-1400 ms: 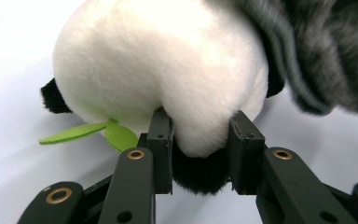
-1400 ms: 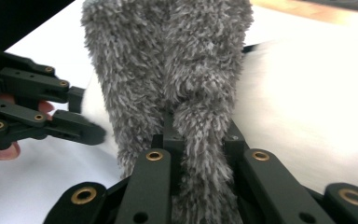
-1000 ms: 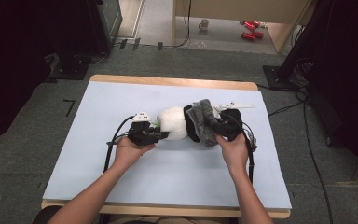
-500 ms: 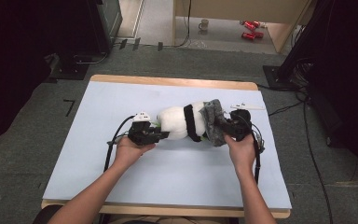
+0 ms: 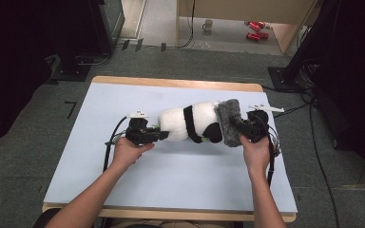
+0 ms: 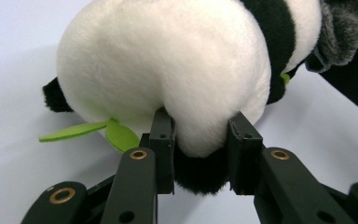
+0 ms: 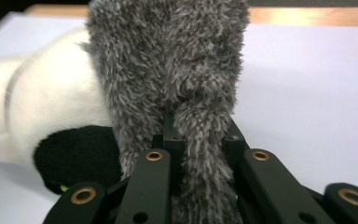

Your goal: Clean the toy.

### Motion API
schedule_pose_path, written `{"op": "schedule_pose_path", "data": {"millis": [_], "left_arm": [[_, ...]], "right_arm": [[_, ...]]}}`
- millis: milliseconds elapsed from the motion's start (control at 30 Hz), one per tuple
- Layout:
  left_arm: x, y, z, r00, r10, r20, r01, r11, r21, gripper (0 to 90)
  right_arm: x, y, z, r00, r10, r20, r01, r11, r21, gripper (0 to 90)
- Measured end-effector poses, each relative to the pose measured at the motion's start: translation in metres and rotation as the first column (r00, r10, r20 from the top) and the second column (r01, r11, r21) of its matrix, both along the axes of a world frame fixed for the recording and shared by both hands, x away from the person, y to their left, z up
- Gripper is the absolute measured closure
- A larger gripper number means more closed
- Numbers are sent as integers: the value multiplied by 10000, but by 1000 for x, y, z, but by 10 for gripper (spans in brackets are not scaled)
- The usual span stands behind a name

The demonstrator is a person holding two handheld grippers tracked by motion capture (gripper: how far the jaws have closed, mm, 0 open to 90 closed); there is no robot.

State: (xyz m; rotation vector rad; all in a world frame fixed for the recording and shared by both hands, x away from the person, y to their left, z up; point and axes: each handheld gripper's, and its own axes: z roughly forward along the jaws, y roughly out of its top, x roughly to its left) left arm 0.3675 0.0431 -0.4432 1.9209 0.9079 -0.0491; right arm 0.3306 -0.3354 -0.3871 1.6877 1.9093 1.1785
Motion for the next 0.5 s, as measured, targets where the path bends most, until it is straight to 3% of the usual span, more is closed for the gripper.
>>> {"op": "schedule_pose_path", "data": {"millis": [167, 300, 400, 433, 500], "left_arm": [[-5, 4, 12, 9995, -224, -205, 223, 9997, -35, 687], [-10, 9, 15, 9991, -292, -293, 293, 9996, 35, 686], [-10, 13, 14, 9993, -248, -286, 249, 9997, 58, 684], [-9, 13, 12, 9996, -221, -186, 224, 9996, 195, 679], [-9, 13, 10, 9998, -176, -45, 177, 9993, 342, 661]], "right_arm": [[-8, 14, 21, 9972, 622, 423, -632, 9977, 247, 791], [-14, 35, 35, 9866, 1559, 477, -1574, 9871, 286, 790], [-13, 48, 31, 9777, 2097, 103, -2099, 9774, 255, 790], [-9, 54, 21, 9747, 2224, -203, -2222, 9749, 147, 790], [-4, 58, 13, 9743, 2233, -288, -2231, 9748, 81, 790]]}}
